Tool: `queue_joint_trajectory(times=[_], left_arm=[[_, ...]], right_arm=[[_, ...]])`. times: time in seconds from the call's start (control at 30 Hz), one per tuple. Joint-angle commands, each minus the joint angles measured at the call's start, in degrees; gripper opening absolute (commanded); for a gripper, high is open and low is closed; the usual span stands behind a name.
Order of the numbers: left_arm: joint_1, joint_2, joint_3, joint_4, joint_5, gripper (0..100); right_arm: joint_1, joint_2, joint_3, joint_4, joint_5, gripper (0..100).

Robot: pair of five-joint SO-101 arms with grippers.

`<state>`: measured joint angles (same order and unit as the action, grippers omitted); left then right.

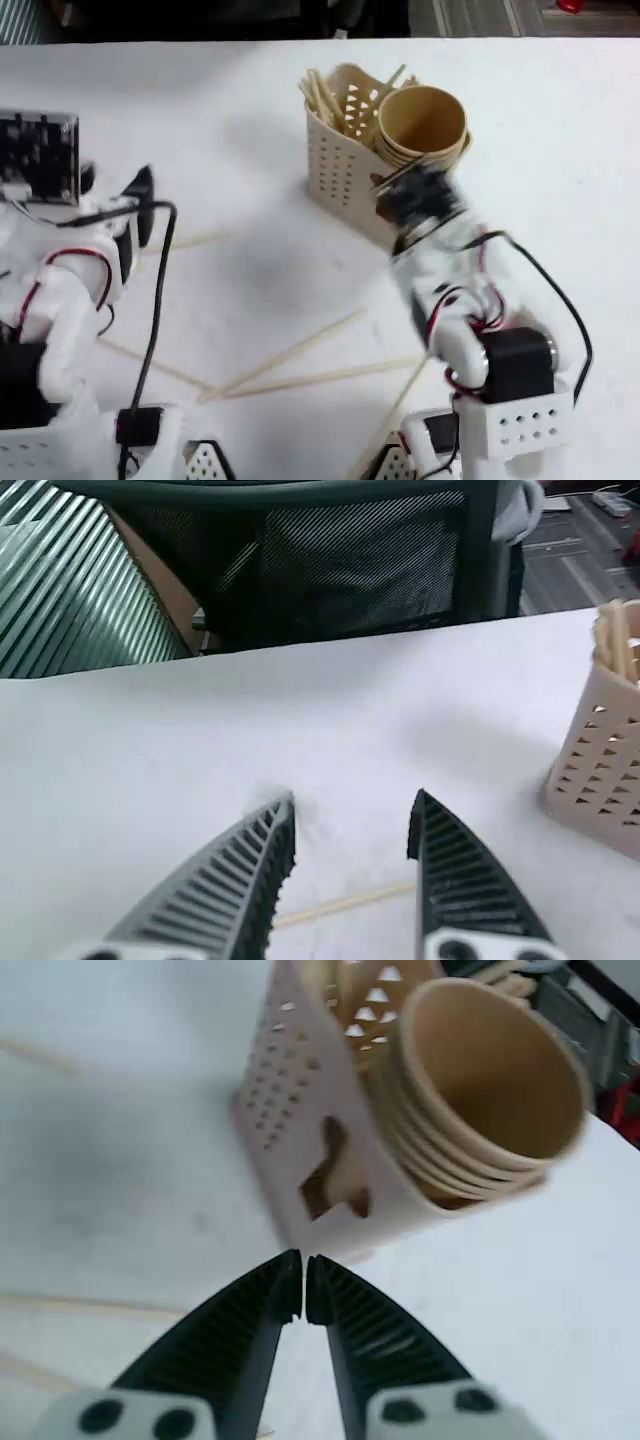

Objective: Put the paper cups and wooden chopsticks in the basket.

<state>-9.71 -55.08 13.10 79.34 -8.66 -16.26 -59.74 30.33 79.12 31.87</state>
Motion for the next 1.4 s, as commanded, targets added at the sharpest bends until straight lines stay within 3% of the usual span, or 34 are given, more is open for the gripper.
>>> queue_joint_trajectory(times=[0.0, 0.23, 0.6, 0.67, 0.8, 0.97, 1.37], left_arm=[[-4.9, -7.0, 16.2, -5.7, -1.8, 20], [-12.3, -14.4, 36.7, -14.6, -1.7, 20], [-25.2, -19.6, 56.2, -26.1, -1.8, 20], [-25.9, -19.6, 59.3, -28.2, -1.8, 20], [-26.2, -19.6, 63.6, -31.1, -1.7, 20], [-26.2, -19.6, 64.2, -31.0, -1.8, 20], [-26.2, -19.7, 65.7, -31.0, -1.9, 20]], right_arm=[[-8.6, -0.7, -2.6, 5.4, 6.5, 2.8], [-17.2, 8.1, -2.7, 12.1, 7.5, 2.8], [-31.5, 25.2, -1.2, 12.0, 7.8, 3.0], [-34.8, 27.1, 1.0, 11.1, 7.9, 6.6], [-40.2, 30.5, 8.1, 4.5, 7.9, 22.8], [-42.4, 34.1, 15.5, -5.7, 7.4, 42.2], [-42.5, 52.3, 16.9, -19.6, 7.9, 43.7]])
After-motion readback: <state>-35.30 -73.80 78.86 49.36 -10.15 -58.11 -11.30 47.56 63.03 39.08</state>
